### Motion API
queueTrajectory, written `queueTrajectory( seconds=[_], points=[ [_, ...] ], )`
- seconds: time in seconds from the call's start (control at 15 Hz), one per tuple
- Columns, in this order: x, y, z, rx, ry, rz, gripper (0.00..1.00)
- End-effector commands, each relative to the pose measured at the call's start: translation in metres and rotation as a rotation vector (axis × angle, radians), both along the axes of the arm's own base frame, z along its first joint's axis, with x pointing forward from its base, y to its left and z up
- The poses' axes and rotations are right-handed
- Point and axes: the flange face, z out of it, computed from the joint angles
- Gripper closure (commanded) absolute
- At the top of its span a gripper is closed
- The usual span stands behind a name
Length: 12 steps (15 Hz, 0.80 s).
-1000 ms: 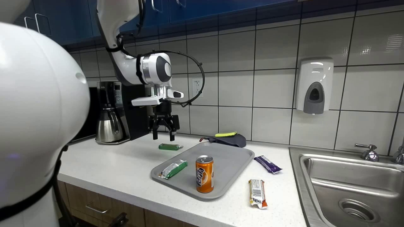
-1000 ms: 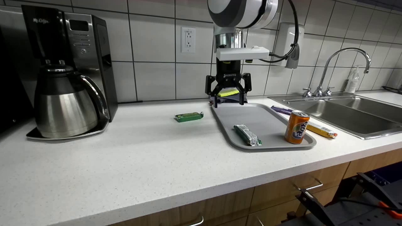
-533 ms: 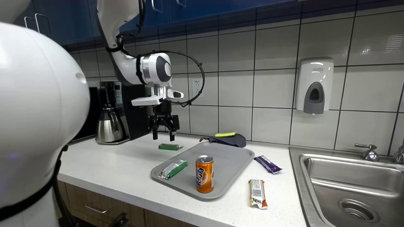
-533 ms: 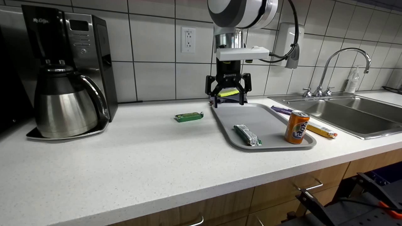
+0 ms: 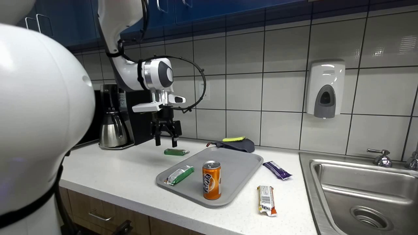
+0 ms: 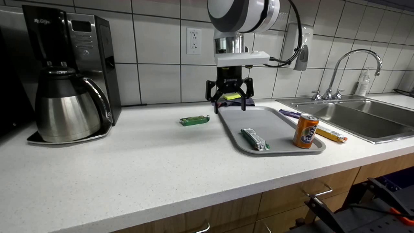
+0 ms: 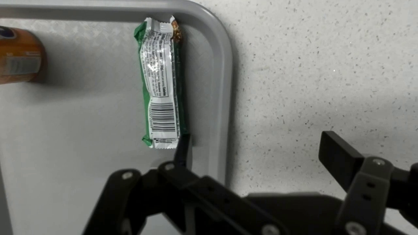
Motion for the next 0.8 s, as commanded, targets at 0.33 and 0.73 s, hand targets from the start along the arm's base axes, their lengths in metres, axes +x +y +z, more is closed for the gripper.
queueTrajectory(
  seconds=[0.33,0.73],
  points=[
    [0.027,0.034,-0.004,0.006,-0.047,-0.092,0.00],
    [0.055,0.041,-0.020,0.038,-0.079,-0.193,0.00]
  ],
)
